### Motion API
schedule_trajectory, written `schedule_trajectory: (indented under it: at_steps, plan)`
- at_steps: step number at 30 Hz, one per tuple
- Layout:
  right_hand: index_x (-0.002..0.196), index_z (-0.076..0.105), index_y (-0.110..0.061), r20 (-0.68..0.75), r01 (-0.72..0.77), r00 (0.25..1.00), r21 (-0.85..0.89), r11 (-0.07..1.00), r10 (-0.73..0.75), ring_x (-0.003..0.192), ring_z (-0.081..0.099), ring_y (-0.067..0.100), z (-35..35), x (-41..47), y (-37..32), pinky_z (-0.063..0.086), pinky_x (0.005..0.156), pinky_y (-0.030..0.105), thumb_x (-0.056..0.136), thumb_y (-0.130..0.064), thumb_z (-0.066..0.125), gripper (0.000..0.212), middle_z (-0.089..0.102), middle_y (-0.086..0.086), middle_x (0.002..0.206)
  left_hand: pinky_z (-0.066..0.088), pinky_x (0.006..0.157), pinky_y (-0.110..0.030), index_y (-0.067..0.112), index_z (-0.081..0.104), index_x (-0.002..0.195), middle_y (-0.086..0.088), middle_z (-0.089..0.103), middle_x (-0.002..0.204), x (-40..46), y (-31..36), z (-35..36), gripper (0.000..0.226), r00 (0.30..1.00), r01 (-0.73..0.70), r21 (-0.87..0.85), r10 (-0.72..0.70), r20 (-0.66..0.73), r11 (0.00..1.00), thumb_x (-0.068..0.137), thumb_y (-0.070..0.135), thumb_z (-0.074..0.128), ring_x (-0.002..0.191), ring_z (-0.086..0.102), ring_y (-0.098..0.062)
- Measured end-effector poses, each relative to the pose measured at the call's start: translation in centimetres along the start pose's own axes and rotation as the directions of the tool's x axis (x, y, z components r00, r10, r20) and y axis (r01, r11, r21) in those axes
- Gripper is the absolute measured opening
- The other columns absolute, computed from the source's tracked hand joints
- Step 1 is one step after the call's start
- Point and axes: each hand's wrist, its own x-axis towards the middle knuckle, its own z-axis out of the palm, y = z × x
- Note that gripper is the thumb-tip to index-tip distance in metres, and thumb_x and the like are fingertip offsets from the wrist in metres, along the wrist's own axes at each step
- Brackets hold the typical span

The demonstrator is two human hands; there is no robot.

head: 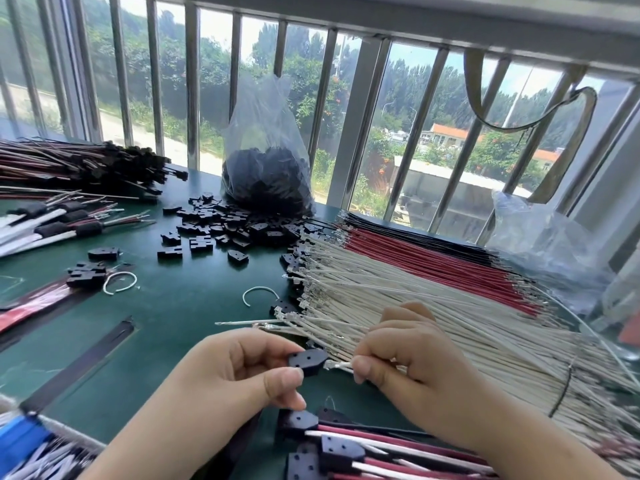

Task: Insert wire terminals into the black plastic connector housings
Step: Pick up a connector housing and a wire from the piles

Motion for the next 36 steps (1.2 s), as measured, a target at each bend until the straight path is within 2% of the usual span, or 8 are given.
schedule_trajectory:
  at_steps: [5,9,14,18,22,27,32,36]
  plan:
    - [0.07,0.062,-0.029,0.043,0.013,0.999,-0.021,1.0,-0.012,0.07,0.045,0.004,0.3,0.1,-0.4,0.032,0.088,0.026,0.089,-0.047,0.047,0.03,0.05,-0.017,0.058,0.05,0.058,-0.014,0.019,0.075,0.083,-0.013,0.072,0.065,0.1,-0.1,0.0,0.031,0.998,-0.004,0.074,-0.001,0.06,0.997,0.055,0.032,0.072,0.061,0.07,-0.016]
    - [0.069,0.062,-0.029,0.036,-0.013,0.999,-0.029,0.999,0.014,0.068,0.045,0.003,0.3,0.1,-0.7,0.033,0.086,0.025,0.089,-0.045,0.048,0.029,0.047,-0.019,0.056,0.049,0.055,-0.014,0.009,0.073,0.085,-0.014,0.072,0.064,0.2,-0.1,0.0,0.036,0.998,0.023,0.085,-0.029,0.063,0.996,0.055,0.029,0.072,0.057,0.068,-0.013]
    - [0.065,0.063,-0.027,0.02,0.149,0.988,-0.319,0.936,-0.151,0.063,0.047,0.007,0.6,0.2,-1.8,0.033,0.077,0.024,0.09,-0.043,0.047,0.034,0.058,-0.016,0.059,0.052,0.061,-0.016,0.03,0.073,0.086,-0.012,0.072,0.065,0.1,0.1,0.3,0.032,0.996,0.011,0.052,-0.015,0.092,0.999,0.055,0.028,0.073,0.065,0.071,-0.016]
    - [0.072,0.068,-0.031,-0.041,0.029,0.998,-0.216,0.976,-0.039,0.067,0.05,0.001,0.8,0.3,-2.0,0.037,0.079,0.026,0.087,-0.055,0.047,0.035,0.061,-0.018,0.063,0.056,0.062,-0.021,0.021,0.075,0.082,-0.008,0.068,0.06,0.2,0.0,0.6,0.029,0.998,-0.039,-0.058,0.037,-0.044,0.998,0.056,0.014,0.084,0.056,0.068,-0.022]
    - [0.088,0.07,-0.034,0.014,-0.097,0.995,-0.075,0.992,0.098,0.078,0.055,0.002,1.2,0.4,-1.9,0.041,0.081,0.025,0.084,-0.054,0.049,0.029,0.066,-0.019,0.076,0.053,0.059,-0.015,0.024,0.074,0.079,-0.002,0.068,0.063,0.5,-0.5,0.9,0.033,0.991,-0.03,-0.013,0.028,-0.132,0.999,0.073,-0.009,0.071,0.059,0.071,-0.021]
    - [0.071,0.068,-0.031,-0.084,0.008,0.996,-0.223,0.975,-0.028,0.062,0.053,0.004,1.3,0.3,-2.1,0.044,0.066,0.022,0.085,-0.045,0.049,0.028,0.06,-0.017,0.064,0.05,0.056,-0.014,0.025,0.072,0.078,-0.002,0.067,0.063,0.8,-0.6,0.9,0.023,0.996,-0.013,0.025,0.015,-0.091,1.0,0.075,0.002,0.074,0.054,0.066,-0.013]
    - [0.066,0.064,-0.029,-0.123,0.085,0.984,-0.323,0.943,-0.13,0.061,0.051,0.008,1.3,0.0,-1.9,0.046,0.068,0.028,0.086,-0.04,0.053,0.026,0.057,-0.016,0.06,0.039,0.044,-0.012,0.01,0.073,0.075,-0.002,0.06,0.05,1.2,-0.5,0.7,0.011,1.0,0.029,0.047,-0.028,-0.007,0.998,0.076,0.0,0.07,0.042,0.05,-0.009]
    - [0.063,0.062,-0.026,-0.129,0.084,0.982,-0.368,0.926,-0.14,0.061,0.05,0.01,1.4,0.1,-2.2,0.043,0.073,0.029,0.085,-0.036,0.055,0.025,0.057,-0.015,0.059,0.036,0.04,-0.014,0.009,0.073,0.071,-0.001,0.06,0.051,1.3,-0.4,1.2,0.013,1.0,0.003,0.057,-0.003,-0.015,0.998,0.075,-0.003,0.07,0.04,0.045,-0.008]
